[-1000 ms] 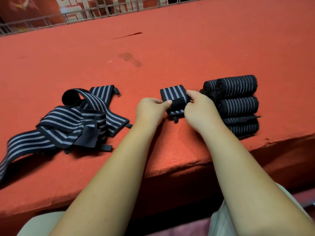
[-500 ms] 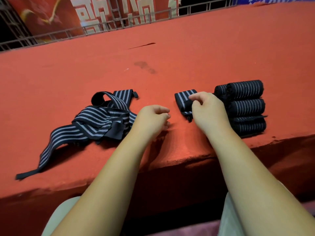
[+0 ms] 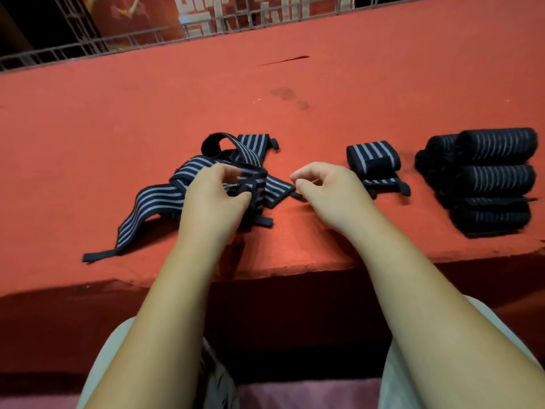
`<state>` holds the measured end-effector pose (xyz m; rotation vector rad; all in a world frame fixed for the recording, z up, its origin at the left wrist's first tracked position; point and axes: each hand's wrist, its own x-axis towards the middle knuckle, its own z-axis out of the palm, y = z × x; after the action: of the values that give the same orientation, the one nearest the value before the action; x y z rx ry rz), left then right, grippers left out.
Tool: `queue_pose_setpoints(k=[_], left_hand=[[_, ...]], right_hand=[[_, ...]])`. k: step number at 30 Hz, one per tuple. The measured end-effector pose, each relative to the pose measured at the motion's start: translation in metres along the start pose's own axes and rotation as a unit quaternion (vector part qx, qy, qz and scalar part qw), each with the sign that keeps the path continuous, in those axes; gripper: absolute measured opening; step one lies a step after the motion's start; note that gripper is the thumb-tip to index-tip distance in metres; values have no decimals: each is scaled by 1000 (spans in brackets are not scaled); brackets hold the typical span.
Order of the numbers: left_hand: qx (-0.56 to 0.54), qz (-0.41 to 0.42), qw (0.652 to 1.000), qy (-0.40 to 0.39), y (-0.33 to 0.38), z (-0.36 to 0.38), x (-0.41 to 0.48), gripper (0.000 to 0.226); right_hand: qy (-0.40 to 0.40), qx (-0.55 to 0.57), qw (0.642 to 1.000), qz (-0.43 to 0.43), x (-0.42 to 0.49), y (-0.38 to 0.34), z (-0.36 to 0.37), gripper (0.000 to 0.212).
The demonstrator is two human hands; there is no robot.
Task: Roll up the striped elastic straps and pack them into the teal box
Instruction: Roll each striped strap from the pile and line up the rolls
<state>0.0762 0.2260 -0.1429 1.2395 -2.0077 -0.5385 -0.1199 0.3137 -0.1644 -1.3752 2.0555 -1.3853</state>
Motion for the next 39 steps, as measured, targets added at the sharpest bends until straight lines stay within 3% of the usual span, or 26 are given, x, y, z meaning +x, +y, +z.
queue_pose_setpoints(k=[5, 10, 15, 18, 24, 31, 35, 39], left_hand=[[-18, -9, 1000, -14, -34, 4, 0, 33], [-30, 60, 998, -7, -44, 1, 1, 27], [9, 142, 982, -124, -56, -10, 4, 61], [44, 152, 979, -129, -64, -14, 6, 74], [-11, 178, 983, -51, -64, -18, 7, 46], [-66, 96, 993, -8, -55, -16, 4, 15], [-205, -33, 978, 31, -60, -15, 7, 20], [-283, -73, 953, 84, -58, -21, 10, 21]], right_hand=[[-41, -4, 999, -20, 8, -4, 27, 24], [-66, 13, 996, -50, 12, -8, 49, 47], [-52, 33, 996, -57, 15, -12, 59, 36], [-76, 40, 995, -56, 15, -14, 58, 35], [-107, 129, 986, -19, 10, -14, 63, 30], [-111, 116, 987, -8, 8, -9, 70, 27], [-73, 77, 994, 0, 6, -8, 68, 14], [-19, -36, 999, 4, 6, -9, 60, 15]])
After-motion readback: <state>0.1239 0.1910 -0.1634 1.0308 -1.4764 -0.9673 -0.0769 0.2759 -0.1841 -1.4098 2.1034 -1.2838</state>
